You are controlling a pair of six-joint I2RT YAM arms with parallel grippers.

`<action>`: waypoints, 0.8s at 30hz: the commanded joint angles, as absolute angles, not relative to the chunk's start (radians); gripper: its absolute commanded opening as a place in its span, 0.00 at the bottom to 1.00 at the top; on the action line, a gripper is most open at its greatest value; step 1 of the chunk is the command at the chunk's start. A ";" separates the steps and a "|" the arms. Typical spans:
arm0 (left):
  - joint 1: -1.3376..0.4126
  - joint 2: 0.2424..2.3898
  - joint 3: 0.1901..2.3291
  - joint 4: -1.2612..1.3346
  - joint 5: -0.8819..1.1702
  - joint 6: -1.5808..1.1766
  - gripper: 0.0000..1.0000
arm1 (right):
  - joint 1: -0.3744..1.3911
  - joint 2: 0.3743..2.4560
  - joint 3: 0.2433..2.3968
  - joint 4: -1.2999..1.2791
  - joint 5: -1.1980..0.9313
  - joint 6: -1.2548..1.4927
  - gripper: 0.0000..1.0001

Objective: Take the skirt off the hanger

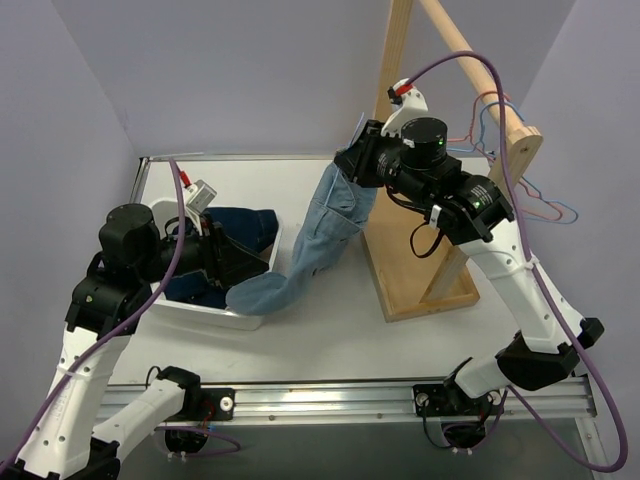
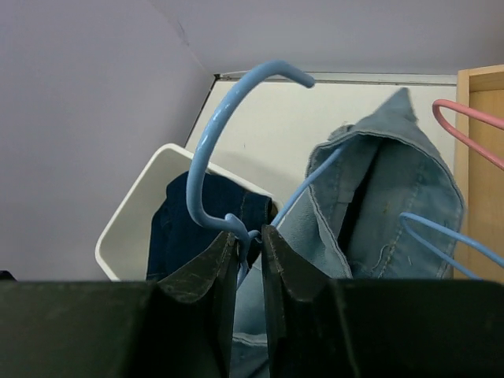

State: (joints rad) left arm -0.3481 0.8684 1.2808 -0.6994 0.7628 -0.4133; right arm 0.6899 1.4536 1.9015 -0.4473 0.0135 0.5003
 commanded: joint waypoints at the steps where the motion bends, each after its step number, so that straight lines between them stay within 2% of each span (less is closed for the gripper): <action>1: -0.350 0.873 1.308 -0.672 0.773 -0.437 0.59 | 0.690 1.416 1.977 -0.368 0.066 0.543 0.00; 9: -0.370 0.871 1.325 -0.647 0.811 -0.448 0.63 | 0.690 1.477 2.074 -0.413 0.127 0.620 0.00; 15: -0.570 0.914 1.433 -0.686 0.606 -0.414 0.63 | 0.689 1.514 2.097 -0.391 0.081 0.643 0.00; 16: -0.587 0.940 1.451 -0.698 0.519 -0.407 0.63 | 0.690 1.513 2.088 -0.384 0.060 0.646 0.00; 19: -0.600 1.003 1.525 -0.745 0.437 -0.402 0.63 | 0.690 1.503 2.057 -0.356 0.026 0.635 0.00; 22: -0.600 1.067 1.598 -0.750 0.428 -0.423 0.64 | 0.690 1.490 2.037 -0.370 0.032 0.624 0.00; 24: -0.600 1.100 1.633 -0.723 0.504 -0.457 0.63 | 0.689 1.479 2.025 -0.373 0.041 0.620 0.00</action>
